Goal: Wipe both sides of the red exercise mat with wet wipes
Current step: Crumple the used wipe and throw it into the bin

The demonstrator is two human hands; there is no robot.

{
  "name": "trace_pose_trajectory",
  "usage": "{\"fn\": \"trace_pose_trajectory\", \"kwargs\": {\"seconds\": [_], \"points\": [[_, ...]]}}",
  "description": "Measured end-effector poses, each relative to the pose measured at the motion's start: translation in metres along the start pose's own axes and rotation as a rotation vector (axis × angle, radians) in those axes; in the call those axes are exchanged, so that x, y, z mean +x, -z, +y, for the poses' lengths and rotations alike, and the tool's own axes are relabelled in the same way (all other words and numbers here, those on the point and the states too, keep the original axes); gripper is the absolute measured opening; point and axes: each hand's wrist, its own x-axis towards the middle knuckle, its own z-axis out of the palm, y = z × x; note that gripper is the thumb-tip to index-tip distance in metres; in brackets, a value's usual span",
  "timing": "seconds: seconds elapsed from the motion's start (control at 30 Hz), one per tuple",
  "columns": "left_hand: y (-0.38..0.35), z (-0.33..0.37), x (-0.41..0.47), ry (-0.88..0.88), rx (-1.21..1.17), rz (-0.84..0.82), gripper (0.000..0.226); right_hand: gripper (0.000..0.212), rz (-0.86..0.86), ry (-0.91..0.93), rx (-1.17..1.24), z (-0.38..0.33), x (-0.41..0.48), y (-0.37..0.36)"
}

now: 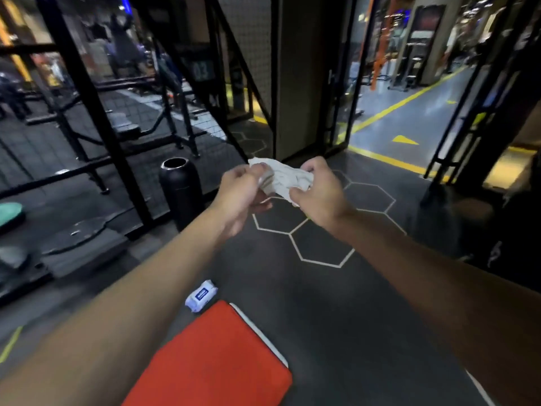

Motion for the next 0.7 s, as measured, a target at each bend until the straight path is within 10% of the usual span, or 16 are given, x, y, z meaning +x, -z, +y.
{"fn": "trace_pose_trajectory", "kwargs": {"seconds": [0.7], "points": [[0.055, -0.108, 0.392, 0.156, -0.212, 0.716, 0.009, 0.055, -0.992, 0.160, 0.137, 0.157, 0.383, -0.246]]}}
